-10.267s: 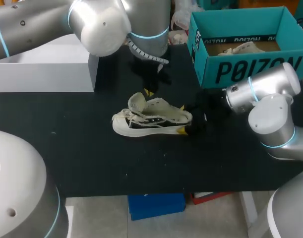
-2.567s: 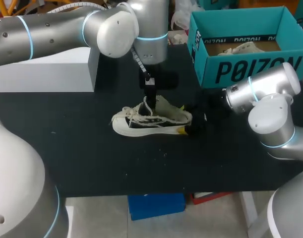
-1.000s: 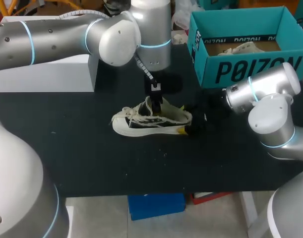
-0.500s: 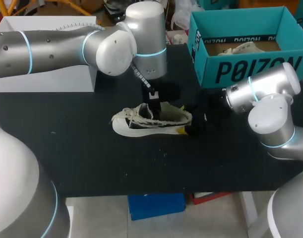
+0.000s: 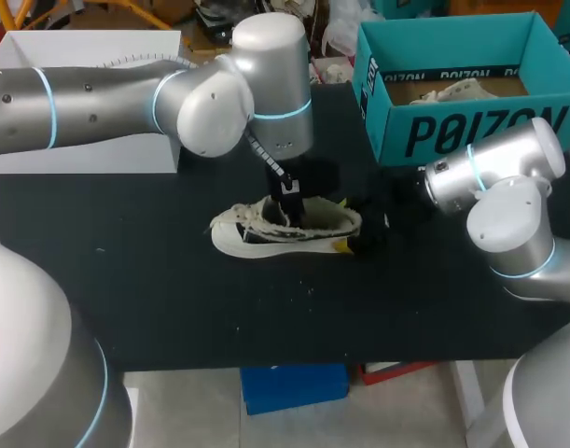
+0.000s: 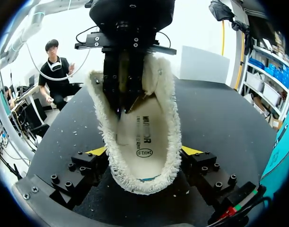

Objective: Take the shoe out of the shoebox, open the shoe tongue, remove and reinsert the insole, then place the shoe into the shoebox

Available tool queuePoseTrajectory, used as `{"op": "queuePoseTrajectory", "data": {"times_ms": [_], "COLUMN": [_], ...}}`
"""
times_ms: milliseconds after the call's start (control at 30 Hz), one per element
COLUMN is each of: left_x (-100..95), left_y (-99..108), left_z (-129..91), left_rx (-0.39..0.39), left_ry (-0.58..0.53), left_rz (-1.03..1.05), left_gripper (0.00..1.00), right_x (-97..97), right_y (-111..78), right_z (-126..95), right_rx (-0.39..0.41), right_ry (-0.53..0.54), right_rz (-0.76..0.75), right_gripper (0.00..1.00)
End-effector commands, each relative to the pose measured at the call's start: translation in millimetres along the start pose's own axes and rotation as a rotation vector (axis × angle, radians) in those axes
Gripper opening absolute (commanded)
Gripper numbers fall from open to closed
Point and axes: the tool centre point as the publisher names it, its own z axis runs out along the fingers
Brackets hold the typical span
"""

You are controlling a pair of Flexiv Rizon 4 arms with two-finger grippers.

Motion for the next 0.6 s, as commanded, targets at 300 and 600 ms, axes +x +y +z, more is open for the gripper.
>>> {"op": "queuePoseTrajectory", "data": {"times_ms": [300, 600], "left_x": [11.6, 8.3], "left_y": [5, 5], "left_z": [8, 11], "left_rx": [-0.065, -0.137], "left_ry": [-0.146, -0.301], "left_rz": [-0.066, -0.148], "left_gripper": [0.74, 0.41], "right_x": [-2.0, -2.0], "right_y": [-2.4, -2.4], "right_z": [1, 1], "right_rx": [0.002, 0.002], "right_ry": [-0.001, -0.001], "right_rz": [0.002, 0.002], "right_gripper": [0.0, 0.0]}}
